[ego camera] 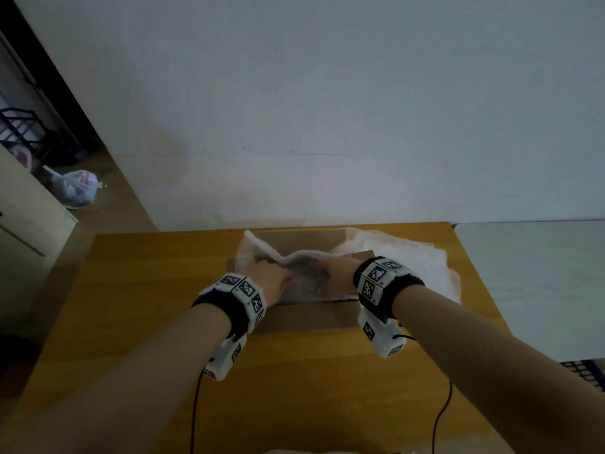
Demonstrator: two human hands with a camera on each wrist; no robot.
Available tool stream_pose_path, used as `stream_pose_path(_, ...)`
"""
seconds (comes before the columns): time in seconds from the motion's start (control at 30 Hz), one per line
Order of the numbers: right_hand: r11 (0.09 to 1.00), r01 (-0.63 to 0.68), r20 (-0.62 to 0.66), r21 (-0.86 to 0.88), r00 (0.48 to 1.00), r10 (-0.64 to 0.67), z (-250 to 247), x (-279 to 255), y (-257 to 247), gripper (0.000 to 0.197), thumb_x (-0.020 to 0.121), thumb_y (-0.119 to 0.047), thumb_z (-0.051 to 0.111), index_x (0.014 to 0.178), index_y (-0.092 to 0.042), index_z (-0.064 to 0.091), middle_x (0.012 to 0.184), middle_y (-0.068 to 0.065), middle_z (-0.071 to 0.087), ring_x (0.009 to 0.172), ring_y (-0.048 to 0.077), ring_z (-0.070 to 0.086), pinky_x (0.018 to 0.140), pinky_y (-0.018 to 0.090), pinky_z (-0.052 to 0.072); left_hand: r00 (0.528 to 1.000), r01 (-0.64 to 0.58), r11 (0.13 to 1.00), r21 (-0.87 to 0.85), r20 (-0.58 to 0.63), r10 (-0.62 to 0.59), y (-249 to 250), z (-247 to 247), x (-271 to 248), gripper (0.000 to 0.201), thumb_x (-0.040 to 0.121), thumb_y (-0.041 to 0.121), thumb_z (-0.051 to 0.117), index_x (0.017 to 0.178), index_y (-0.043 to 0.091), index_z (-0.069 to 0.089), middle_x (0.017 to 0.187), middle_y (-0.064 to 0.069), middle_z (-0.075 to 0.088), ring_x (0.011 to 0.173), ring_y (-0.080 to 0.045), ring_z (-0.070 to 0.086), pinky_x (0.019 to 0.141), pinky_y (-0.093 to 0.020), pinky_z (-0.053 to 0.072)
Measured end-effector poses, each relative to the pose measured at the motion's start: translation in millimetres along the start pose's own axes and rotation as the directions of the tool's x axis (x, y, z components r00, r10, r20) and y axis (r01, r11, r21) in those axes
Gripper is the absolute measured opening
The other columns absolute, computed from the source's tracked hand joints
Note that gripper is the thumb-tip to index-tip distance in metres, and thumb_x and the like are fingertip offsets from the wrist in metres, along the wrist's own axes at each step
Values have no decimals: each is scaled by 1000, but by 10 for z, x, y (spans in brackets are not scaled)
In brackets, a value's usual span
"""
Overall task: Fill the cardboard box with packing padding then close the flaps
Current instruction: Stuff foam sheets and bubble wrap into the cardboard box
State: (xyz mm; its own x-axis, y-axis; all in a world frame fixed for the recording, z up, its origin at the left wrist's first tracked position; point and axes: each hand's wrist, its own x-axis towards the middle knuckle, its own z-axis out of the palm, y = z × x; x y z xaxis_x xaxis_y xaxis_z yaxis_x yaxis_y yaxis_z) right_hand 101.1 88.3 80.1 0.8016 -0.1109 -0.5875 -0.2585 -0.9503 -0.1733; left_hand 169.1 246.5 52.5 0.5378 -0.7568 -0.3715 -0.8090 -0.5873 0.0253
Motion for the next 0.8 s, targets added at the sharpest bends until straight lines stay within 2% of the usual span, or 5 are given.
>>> stream_pose_path(0.17, 997, -75, 150, -28, 986, 78, 101, 205, 25, 68, 92, -33, 51, 149, -26, 14, 154, 6, 26, 137, 30, 33, 109, 40, 33, 996, 16, 998, -65, 89, -10, 18, -32, 45, 38, 100, 24, 33, 136, 20, 46, 131, -9, 55, 114, -27, 55, 92, -33, 44)
stream_pose_path(0.47, 999, -37, 120, -39, 992, 41, 88, 89, -25, 51, 96, -25, 43, 145, -17, 32, 143, 15, 42, 127, 32, 45, 103, 38, 39, 836, 44, 999, -23, -546, -50, -216, -170, -235, 47, 74, 16, 75, 116, 6, 57, 124, -18, 53, 110, -35, 56, 89, -39, 50)
stream_pose_path(0.57, 999, -10, 77, -41, 997, 13, 22, -28, -21, 40, 95, -25, 44, 134, -16, 48, 131, 13, 53, 117, 31, 52, 99, 38, 43, 891, 62, 993, 98, -454, -10, -233, -158, -271, 56, 84, 20, 67, 136, 16, 46, 147, -14, 37, 137, -34, 32, 113, -49, 21)
stream_pose_path(0.7, 994, 89, -238, 70, 969, -70, -31, -214, 34, 28, 87, -20, 42, 69, -7, 59, 77, 13, 64, 69, 25, 58, 71, 39, 54, 936, -8, 979, 201, -344, 79, -224, -80, -282, 35, 100, 23, 40, 134, 24, 47, 145, 2, 42, 140, -21, 26, 118, -46, 4)
stream_pose_path(0.8, 994, 64, -553, 83, 833, -7, -71, -372, 78, 24, 89, -25, 47, 82, -8, 63, 80, 7, 66, 75, 26, 60, 63, 32, 49, 938, -74, 983, 167, -322, 125, -174, -63, -307, 38, 100, 36, 31, 129, 25, 53, 135, 5, 53, 127, -18, 42, 111, -40, 20)
